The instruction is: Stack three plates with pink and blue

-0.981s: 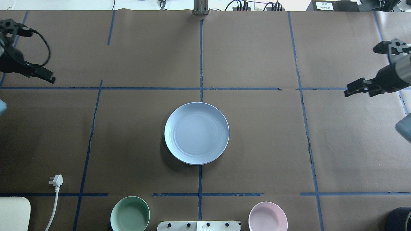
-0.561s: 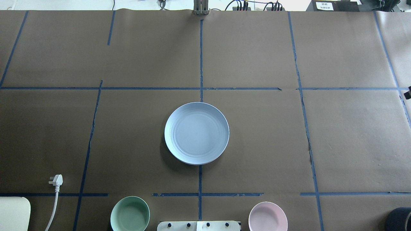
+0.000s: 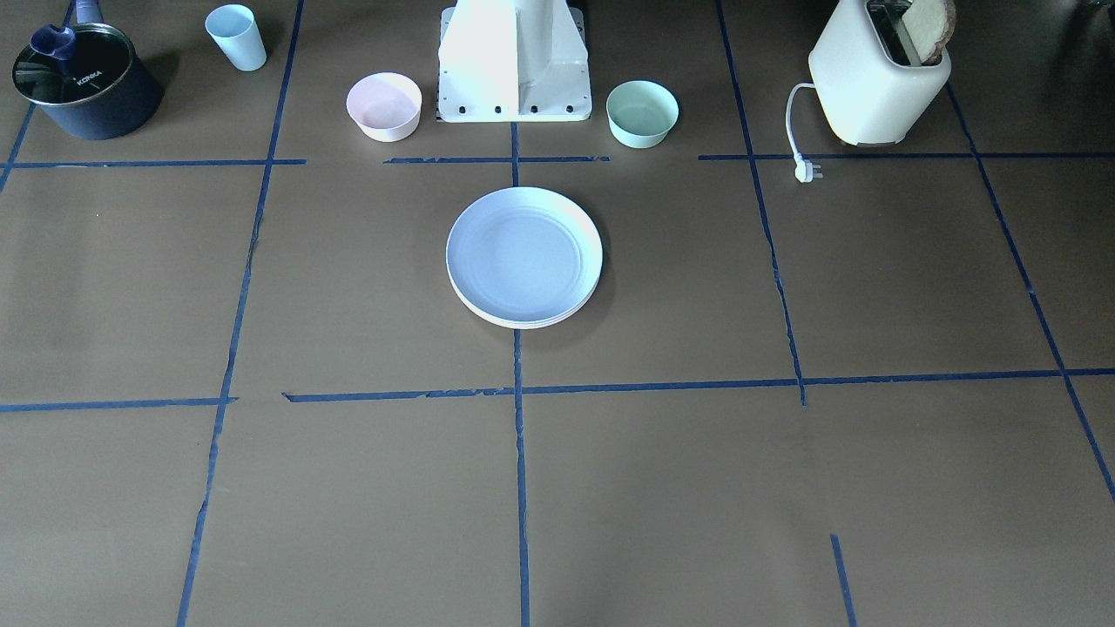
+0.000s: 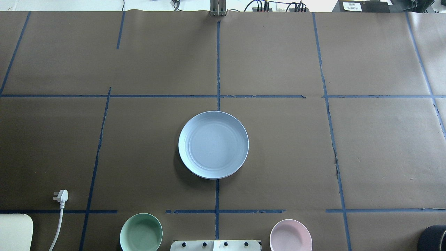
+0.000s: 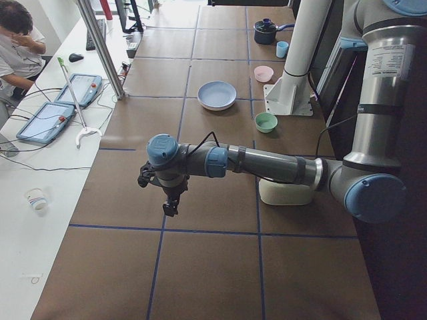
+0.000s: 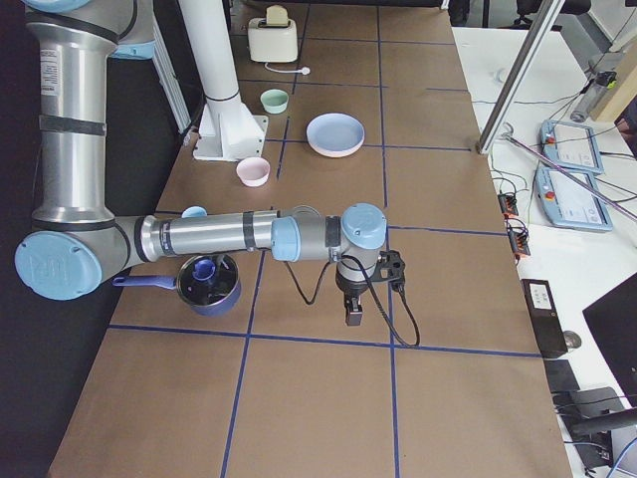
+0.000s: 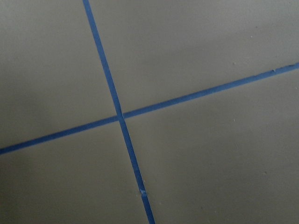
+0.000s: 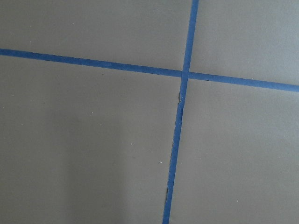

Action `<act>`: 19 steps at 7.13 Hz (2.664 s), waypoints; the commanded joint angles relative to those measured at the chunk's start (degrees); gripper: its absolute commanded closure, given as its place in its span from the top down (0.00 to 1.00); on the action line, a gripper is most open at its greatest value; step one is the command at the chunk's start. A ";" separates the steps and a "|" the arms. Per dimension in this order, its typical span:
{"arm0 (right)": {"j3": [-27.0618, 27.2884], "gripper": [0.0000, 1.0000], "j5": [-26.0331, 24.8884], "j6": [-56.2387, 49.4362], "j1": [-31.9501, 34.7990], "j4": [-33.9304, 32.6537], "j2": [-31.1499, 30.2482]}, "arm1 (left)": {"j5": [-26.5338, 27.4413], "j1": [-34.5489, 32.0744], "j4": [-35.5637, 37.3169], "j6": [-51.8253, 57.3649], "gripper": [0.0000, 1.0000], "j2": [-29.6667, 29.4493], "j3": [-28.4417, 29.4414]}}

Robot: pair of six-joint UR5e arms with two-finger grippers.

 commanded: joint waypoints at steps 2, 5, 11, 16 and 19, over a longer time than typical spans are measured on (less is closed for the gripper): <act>-0.41 1.00 0.07 -0.09 0.13 0.31 -0.45 | -0.06 -4.89 8.16 3.36 1.00 -0.04 -2.81; -4.53 1.00 0.95 -0.08 -0.05 2.14 0.25 | -0.14 -4.63 8.35 2.74 1.00 0.30 2.53; -10.25 1.00 0.69 -0.26 -0.31 7.85 1.49 | 4.43 -4.90 7.21 -1.39 1.00 2.68 2.99; -10.79 1.00 1.56 0.09 -0.31 7.87 4.46 | 2.75 -4.72 7.12 -1.74 1.00 6.55 -3.51; -10.61 1.00 1.48 -0.52 0.04 7.69 5.35 | 2.93 -4.72 1.15 -1.22 1.00 6.89 -0.19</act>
